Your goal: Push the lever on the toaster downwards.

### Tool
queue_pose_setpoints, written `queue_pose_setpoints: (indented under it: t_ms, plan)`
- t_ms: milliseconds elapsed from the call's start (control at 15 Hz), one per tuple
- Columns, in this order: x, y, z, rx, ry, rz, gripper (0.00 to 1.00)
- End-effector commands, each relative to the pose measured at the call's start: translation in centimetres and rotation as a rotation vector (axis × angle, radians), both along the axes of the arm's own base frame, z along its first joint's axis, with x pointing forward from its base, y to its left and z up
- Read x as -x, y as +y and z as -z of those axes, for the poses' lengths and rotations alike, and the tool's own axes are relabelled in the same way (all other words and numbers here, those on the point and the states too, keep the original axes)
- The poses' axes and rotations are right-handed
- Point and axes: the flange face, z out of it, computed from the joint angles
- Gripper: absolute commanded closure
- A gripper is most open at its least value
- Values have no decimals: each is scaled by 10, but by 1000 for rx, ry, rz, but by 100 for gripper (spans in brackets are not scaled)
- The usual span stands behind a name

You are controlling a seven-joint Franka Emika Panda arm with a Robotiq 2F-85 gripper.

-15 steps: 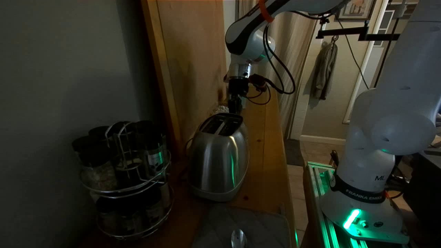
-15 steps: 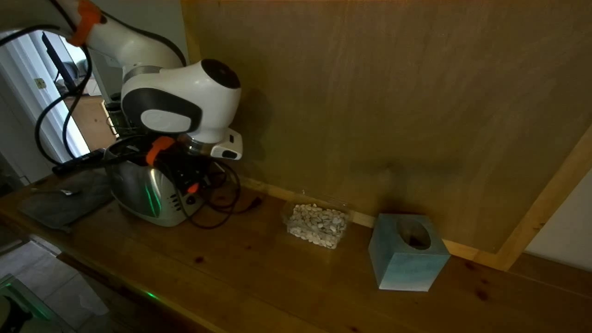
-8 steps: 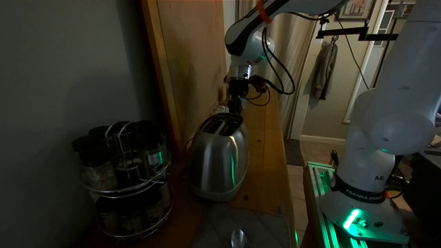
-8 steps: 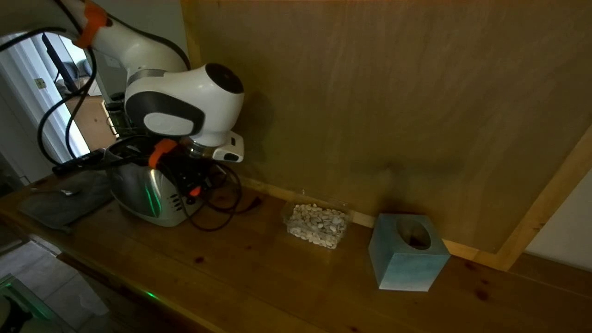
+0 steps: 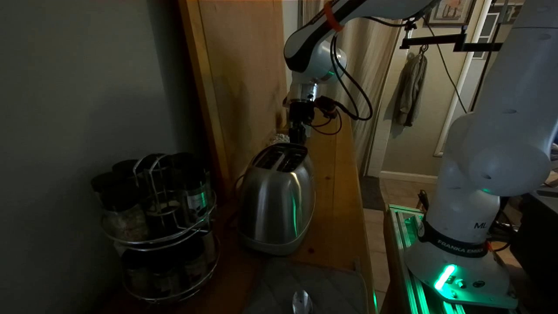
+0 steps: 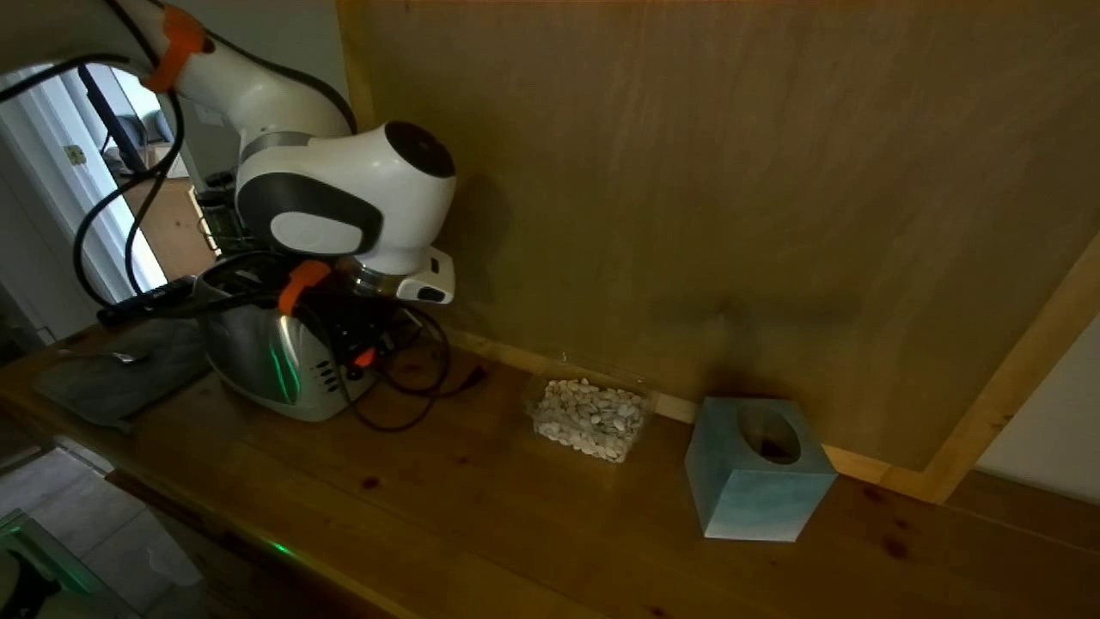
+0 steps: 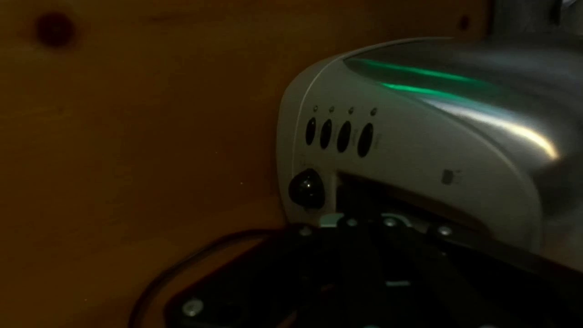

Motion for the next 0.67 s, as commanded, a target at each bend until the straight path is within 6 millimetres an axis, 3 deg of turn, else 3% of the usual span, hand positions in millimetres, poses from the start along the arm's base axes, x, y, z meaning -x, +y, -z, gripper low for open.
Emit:
queue_pose_setpoints:
  t_ms: [0, 600]
  plan:
    - [3, -6, 33, 0, 36, -7, 100]
    - [3, -10, 37, 24, 26, -12, 100]
